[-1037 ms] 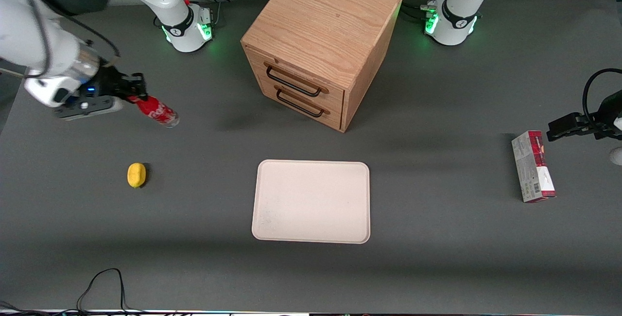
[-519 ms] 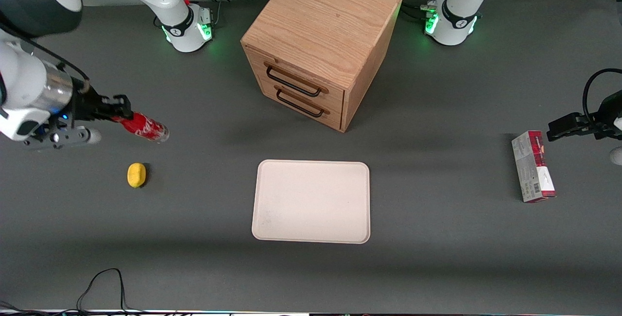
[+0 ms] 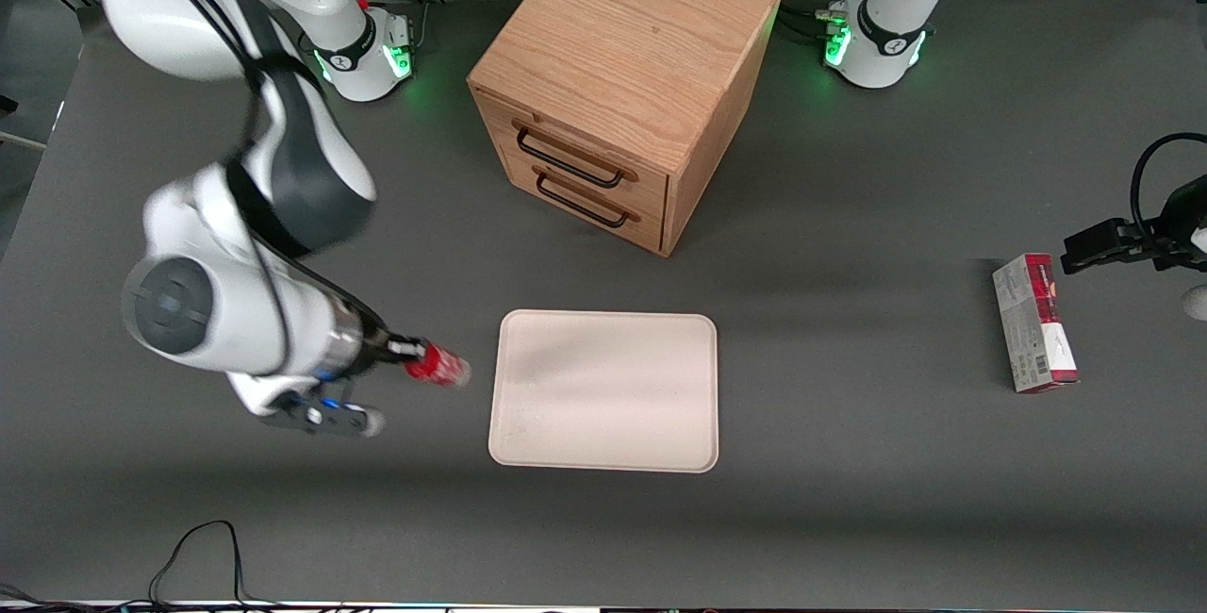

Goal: Place coke bottle on tray
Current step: 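Lift the bottle and carry it toward the white tray, then lower the bottle onto the tray edge and open the right gripper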

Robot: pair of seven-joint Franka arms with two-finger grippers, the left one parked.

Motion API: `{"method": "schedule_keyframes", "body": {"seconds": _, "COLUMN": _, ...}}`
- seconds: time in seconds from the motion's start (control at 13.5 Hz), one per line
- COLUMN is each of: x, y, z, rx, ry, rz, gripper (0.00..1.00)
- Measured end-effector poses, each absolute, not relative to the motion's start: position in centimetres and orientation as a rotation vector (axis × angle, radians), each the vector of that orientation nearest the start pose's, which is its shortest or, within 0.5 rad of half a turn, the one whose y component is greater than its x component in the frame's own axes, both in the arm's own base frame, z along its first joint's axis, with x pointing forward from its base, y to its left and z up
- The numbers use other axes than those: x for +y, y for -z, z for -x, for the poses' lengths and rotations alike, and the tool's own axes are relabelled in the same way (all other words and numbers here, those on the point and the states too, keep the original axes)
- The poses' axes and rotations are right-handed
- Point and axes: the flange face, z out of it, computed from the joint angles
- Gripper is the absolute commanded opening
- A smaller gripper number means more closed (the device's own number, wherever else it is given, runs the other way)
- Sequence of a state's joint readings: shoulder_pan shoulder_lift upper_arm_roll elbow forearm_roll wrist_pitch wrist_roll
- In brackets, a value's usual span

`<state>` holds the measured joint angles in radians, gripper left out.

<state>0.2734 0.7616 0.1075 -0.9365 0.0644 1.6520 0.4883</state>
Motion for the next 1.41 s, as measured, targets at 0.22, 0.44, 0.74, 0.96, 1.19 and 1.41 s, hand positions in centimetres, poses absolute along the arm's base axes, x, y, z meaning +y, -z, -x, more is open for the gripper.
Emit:
{"method": "schedule_keyframes", "body": {"seconds": 0.22, "x": 29.8, "y": -37.7, "z": -71.6, "rx": 0.183, "ry": -0.056, "rz": 3.025, "gripper": 0.0}}
{"method": "schedule_keyframes", "body": {"seconds": 0.44, "x": 31.2, "y": -34.6, "z": -72.1, "rx": 0.184, "ry": 0.002, "rz": 3.038, "gripper": 0.0}}
{"method": "schedule_keyframes", "body": {"seconds": 0.74, "x": 31.7, "y": -33.7, "z": -72.1, "rx": 0.18, "ry": 0.008, "rz": 3.046, "gripper": 0.0}}
{"method": "schedule_keyframes", "body": {"seconds": 0.96, "x": 32.0, "y": -33.7, "z": -72.1, "rx": 0.196, "ry": 0.015, "rz": 3.043, "gripper": 0.0}}
{"method": "schedule_keyframes", "body": {"seconds": 1.19, "x": 32.0, "y": -33.5, "z": -72.1, "rx": 0.198, "ry": 0.017, "rz": 3.042, "gripper": 0.13}}
{"method": "schedule_keyframes", "body": {"seconds": 1.41, "x": 32.0, "y": -33.3, "z": -72.1, "rx": 0.199, "ry": 0.017, "rz": 3.043, "gripper": 0.99}}
